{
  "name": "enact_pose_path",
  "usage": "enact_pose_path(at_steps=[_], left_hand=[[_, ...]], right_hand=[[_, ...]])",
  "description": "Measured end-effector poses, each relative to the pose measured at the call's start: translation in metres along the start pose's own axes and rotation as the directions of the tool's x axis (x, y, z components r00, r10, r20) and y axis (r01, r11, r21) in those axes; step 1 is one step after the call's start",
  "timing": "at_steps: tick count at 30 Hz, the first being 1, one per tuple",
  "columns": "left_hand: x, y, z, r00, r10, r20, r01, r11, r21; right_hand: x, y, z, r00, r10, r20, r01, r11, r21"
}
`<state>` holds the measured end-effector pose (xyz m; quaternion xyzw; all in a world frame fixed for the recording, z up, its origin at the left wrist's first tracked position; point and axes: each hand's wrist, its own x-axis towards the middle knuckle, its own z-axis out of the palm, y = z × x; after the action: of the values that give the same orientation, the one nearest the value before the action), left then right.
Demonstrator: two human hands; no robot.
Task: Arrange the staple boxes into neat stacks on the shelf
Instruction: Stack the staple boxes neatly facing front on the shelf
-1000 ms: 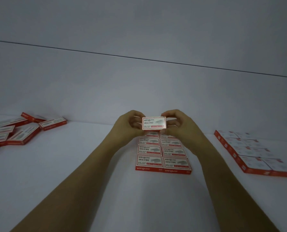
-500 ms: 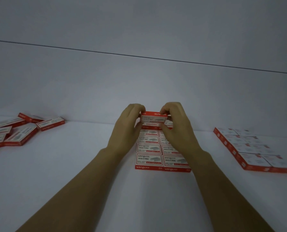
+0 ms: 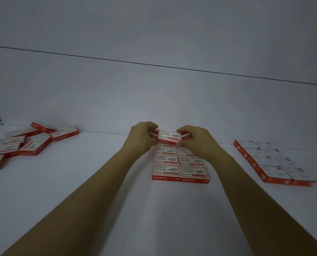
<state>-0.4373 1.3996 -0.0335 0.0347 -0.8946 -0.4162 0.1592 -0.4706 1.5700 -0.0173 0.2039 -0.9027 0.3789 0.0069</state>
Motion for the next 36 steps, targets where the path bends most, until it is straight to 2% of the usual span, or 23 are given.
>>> enact_pose_path(at_steps=[5, 10, 18, 24, 27, 31, 33, 36], left_hand=[[0.001, -0.005, -0.001, 0.992, -0.11, 0.066, 0.107, 0.994, 0.037], [0.004, -0.016, 0.005, 0.974, -0.196, 0.116, 0.184, 0.977, 0.105], [0.011, -0.022, 0.012, 0.963, -0.119, 0.244, 0.098, 0.991, 0.096], [0.011, -0.02, 0.018, 0.965, -0.073, 0.253, 0.031, 0.985, 0.169], [0.009, -0.013, 0.016, 0.966, -0.088, 0.243, 0.016, 0.958, 0.286], [-0.006, -0.014, -0.012, 0.976, -0.116, 0.186, 0.008, 0.866, 0.5], [-0.017, -0.026, -0.037, 0.981, -0.12, 0.155, 0.006, 0.808, 0.589], [-0.038, -0.048, -0.083, 0.984, -0.167, 0.059, 0.085, 0.735, 0.673]], right_hand=[[0.005, 0.005, 0.005, 0.996, 0.043, 0.082, -0.03, 0.987, -0.155], [0.011, 0.007, 0.012, 0.997, 0.055, 0.05, -0.048, 0.99, -0.134], [0.02, 0.012, 0.019, 1.0, 0.024, -0.001, -0.024, 0.988, -0.15], [0.023, 0.012, 0.02, 1.0, -0.006, 0.008, 0.008, 0.968, -0.251], [0.024, 0.002, 0.018, 0.997, -0.001, 0.074, 0.029, 0.921, -0.389], [0.025, -0.024, 0.019, 0.991, -0.013, 0.13, 0.084, 0.824, -0.56], [0.026, -0.041, 0.028, 0.985, -0.063, 0.16, 0.144, 0.81, -0.569], [0.028, -0.07, 0.055, 0.953, -0.153, 0.261, 0.274, 0.804, -0.528]])
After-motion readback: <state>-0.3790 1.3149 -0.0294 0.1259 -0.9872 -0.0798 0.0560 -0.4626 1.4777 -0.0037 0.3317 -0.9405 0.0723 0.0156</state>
